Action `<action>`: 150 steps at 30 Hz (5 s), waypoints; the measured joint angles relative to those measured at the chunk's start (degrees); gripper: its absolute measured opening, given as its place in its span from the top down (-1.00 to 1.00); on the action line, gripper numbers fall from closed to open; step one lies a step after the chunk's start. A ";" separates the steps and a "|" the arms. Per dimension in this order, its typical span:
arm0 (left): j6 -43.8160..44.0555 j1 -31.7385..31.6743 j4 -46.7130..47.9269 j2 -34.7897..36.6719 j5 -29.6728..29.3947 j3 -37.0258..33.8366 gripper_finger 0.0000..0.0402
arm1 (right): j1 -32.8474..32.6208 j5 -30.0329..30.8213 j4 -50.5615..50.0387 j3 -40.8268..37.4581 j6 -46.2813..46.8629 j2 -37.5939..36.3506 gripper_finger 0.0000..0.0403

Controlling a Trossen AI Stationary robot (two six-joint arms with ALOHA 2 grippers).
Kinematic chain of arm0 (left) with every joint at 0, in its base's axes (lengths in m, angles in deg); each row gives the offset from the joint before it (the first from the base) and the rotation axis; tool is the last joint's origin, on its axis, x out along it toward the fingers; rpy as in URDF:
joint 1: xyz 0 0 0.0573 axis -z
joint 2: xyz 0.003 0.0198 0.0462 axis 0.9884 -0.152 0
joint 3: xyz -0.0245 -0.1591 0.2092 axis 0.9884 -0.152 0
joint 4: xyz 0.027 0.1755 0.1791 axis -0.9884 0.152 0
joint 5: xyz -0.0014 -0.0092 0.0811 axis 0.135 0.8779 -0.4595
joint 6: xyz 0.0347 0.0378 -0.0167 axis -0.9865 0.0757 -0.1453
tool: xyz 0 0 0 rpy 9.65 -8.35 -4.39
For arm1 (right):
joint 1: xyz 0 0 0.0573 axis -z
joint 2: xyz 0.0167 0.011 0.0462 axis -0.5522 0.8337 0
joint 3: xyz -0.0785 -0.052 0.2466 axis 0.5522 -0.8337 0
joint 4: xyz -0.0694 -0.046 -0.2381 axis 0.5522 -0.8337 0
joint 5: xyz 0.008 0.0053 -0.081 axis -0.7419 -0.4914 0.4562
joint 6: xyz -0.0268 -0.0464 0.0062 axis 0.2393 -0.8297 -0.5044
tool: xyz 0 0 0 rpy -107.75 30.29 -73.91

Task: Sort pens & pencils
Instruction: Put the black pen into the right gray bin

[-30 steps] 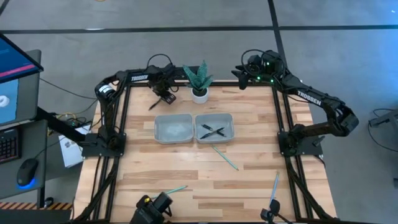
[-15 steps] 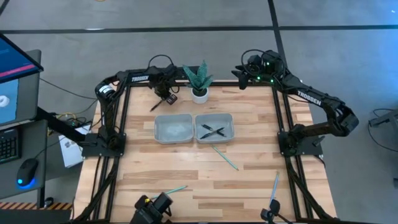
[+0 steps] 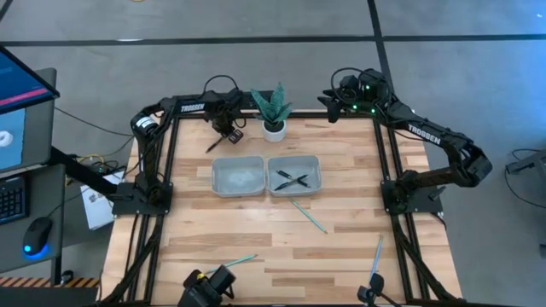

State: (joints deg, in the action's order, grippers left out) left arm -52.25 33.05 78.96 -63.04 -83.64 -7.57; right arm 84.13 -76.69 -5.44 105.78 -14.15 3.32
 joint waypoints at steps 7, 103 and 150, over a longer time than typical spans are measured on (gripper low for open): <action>-0.05 -0.04 1.34 5.39 0.84 -0.35 0.79 | 0.00 0.00 0.01 0.00 0.00 0.00 0.03; 8.84 25.97 -65.00 31.94 29.50 -0.04 0.79 | -35.47 9.79 19.41 3.04 4.24 0.04 -0.12; 7.15 27.59 -72.34 31.32 26.51 -0.04 0.79 | -36.37 7.40 22.80 3.04 5.10 0.07 0.45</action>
State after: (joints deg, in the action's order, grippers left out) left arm -45.09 60.64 6.62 -31.72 -57.13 -7.61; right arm 47.76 -69.29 17.36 108.82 -9.05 3.38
